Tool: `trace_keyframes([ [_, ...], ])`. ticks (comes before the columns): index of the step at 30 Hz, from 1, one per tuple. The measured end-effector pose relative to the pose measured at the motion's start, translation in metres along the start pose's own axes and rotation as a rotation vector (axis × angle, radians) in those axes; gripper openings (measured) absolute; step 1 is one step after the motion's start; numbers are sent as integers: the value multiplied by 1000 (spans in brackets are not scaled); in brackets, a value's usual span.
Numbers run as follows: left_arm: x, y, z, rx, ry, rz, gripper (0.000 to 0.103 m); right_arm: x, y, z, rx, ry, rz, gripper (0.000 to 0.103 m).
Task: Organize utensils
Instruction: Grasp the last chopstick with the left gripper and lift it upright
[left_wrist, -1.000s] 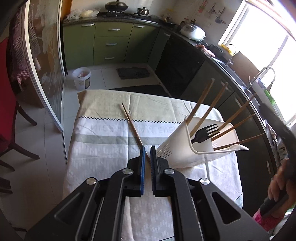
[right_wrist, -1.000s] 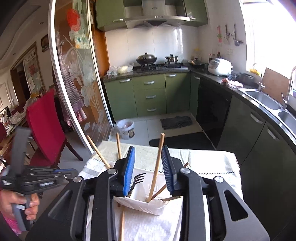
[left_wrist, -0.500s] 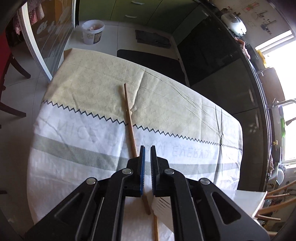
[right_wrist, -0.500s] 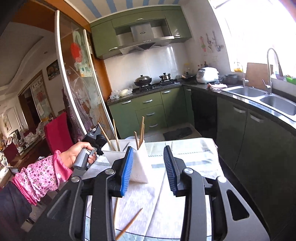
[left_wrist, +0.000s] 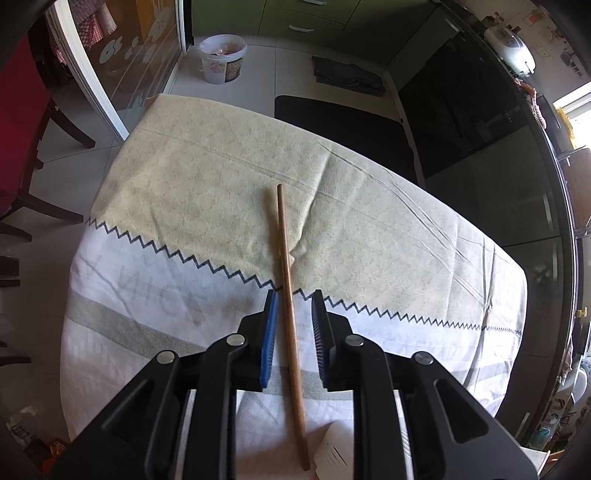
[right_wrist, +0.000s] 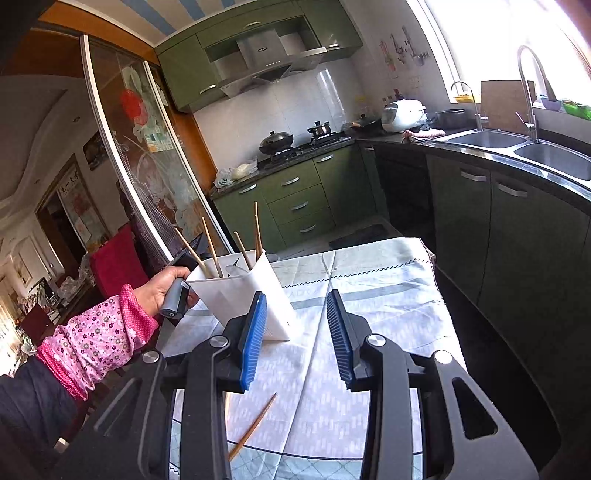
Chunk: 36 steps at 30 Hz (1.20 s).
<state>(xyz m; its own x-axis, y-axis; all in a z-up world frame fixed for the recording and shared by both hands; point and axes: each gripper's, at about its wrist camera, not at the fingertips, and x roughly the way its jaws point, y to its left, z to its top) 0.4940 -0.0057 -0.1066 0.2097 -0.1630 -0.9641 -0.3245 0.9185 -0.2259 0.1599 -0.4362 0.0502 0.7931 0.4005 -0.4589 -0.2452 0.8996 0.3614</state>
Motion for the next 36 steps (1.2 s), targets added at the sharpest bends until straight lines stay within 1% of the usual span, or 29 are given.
trace_keyframes([
  [6,8,-11,5,42,7,80,18,-5,1,-5,12,6,-6,34],
  [8,8,-13,4,57,6,106,13,-9,-1,-5,22,6,-7,34],
  [9,9,-12,4,60,7,109,7,-9,1,-4,25,6,-8,34],
  [12,6,-5,3,50,5,85,6,-12,3,-5,31,6,-10,34],
  [16,-10,8,-4,59,-57,47,6,-14,9,-4,35,9,3,34],
  [18,-26,14,-12,78,-102,31,6,-17,13,-5,35,5,7,34],
  [23,-89,24,-49,155,-287,17,6,-31,25,-8,32,-15,22,34],
  [29,-158,28,-122,259,-482,-54,6,-53,37,-19,38,-37,43,34],
  [31,-174,28,-145,292,-539,-73,6,-59,38,-25,47,-41,48,34],
  [33,-184,25,-166,320,-580,-94,6,-66,37,-30,57,-43,45,34],
  [36,-197,22,-190,356,-638,-110,5,-77,33,-35,67,-48,32,34],
])
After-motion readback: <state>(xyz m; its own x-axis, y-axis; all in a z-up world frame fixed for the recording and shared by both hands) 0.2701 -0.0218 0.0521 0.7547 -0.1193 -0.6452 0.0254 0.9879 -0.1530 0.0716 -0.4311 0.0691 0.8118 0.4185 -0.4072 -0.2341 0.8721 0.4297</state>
